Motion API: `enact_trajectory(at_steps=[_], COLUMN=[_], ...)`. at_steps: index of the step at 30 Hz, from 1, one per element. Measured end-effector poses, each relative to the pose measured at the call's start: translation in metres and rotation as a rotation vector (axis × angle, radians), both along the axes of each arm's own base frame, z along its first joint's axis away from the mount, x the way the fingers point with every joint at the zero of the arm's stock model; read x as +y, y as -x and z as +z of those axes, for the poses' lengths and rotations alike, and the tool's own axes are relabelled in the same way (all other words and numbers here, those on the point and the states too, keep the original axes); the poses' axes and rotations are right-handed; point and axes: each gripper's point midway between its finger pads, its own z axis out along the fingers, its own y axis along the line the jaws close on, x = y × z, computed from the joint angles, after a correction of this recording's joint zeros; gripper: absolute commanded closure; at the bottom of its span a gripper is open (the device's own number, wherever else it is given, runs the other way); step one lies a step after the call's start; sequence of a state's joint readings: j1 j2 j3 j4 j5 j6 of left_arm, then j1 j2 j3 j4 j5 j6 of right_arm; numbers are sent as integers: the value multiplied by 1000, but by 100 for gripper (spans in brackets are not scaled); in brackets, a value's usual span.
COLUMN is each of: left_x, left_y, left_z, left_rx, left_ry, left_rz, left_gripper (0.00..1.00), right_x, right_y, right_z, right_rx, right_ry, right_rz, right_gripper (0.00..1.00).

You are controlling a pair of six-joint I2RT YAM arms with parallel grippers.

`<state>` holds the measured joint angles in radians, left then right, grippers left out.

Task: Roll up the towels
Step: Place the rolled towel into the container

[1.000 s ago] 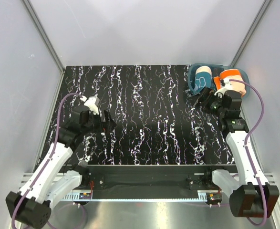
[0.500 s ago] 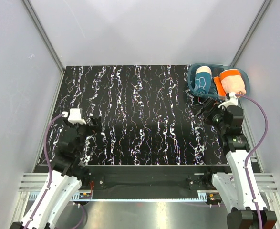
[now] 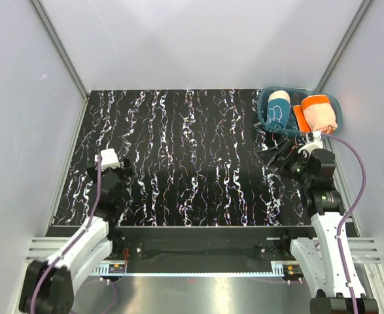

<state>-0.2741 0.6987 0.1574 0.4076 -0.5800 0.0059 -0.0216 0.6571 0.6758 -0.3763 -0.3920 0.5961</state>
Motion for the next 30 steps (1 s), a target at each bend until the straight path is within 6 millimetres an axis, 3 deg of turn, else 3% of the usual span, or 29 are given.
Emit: enact_trajectory(at_steps=[7,10,12,16,24,30], left_x=[17,13,11,5,16,16], left_y=[-9,-17,-27,-29,-58,-57], left_z=[-42,-41,-39,-69,-33,-37], left_rx=[29,10,-24,68,-34,-20], left_ry=[-19,-28,-24,-54,-8,1], left_rz=[55,14,-13,-64,-27,-31], left_gripper=[1,1,1,1,1,1], right_x=[2,1,0,-1,-5,-13], right_y=[11,6,5,6,2,-4], right_z=[5,15,12,2,-16,-22], right_rx=[82,80,92,119,171,186], right_ry=[12,28,31,33,43,65], right_rz=[24,25,24,19,-5,-49], right_gripper=[0,0,0,0,0,0])
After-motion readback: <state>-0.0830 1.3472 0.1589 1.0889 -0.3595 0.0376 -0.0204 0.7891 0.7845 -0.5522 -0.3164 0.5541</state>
